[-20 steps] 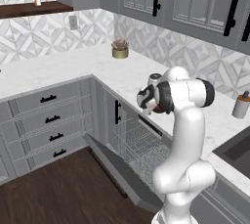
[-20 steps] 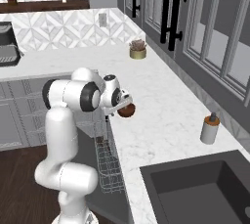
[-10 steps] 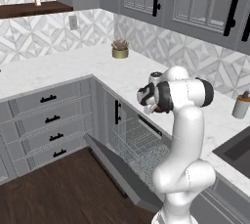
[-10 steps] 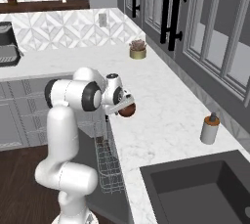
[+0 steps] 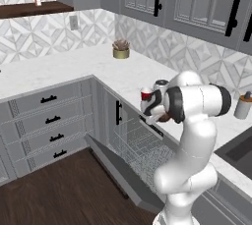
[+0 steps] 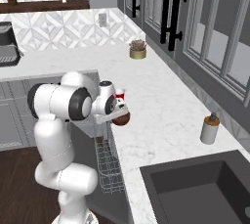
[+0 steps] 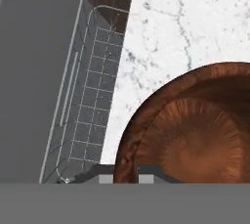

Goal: Pick up the cup and bowl from the counter, place them in the dishwasher, and close the dishwasher door.

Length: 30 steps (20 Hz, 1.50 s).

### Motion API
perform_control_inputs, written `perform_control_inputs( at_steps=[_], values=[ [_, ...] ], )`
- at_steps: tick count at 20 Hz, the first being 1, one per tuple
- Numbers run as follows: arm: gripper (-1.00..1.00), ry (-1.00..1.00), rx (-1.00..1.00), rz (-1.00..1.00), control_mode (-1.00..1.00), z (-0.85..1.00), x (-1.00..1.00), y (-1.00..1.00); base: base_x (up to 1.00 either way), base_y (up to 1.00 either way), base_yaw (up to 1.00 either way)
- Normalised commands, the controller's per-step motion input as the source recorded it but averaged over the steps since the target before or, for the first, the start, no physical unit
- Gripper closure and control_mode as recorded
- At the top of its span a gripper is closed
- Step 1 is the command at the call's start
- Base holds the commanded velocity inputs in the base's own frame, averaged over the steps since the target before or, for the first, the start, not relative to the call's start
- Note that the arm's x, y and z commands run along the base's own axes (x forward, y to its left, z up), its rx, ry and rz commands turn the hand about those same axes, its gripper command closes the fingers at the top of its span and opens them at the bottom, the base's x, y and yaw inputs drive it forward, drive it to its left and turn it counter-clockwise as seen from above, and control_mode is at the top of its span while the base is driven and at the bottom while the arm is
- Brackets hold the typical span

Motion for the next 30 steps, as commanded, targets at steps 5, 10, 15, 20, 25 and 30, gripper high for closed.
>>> perform_control_inputs(
  at_steps=[5, 10, 15, 20, 25, 30],
  values=[
    [1.00, 0.00, 0.00, -0.01, -1.00, 0.01, -0.70, 0.97, 0.00, 0.00, 0.00],
    [1.00, 0.03, 0.00, -0.01, -1.00, -0.01, -0.08, 1.00, 0.00, 0.00, 0.00],
    [1.00, 0.11, 0.00, -0.06, -1.00, -0.26, 0.13, 0.81, 0.00, 0.00, 0.00],
    [1.00, 0.03, -0.01, -0.10, -1.00, -0.61, 0.49, 0.40, 0.00, 0.00, 0.00],
    [1.00, 0.00, -0.06, -0.12, -1.00, -0.66, 0.67, 0.03, 0.00, 0.00, 0.00],
    [1.00, 0.00, -0.04, -0.12, -1.00, -0.45, 0.71, 0.00, 0.00, 0.00, 0.00]
  ],
)
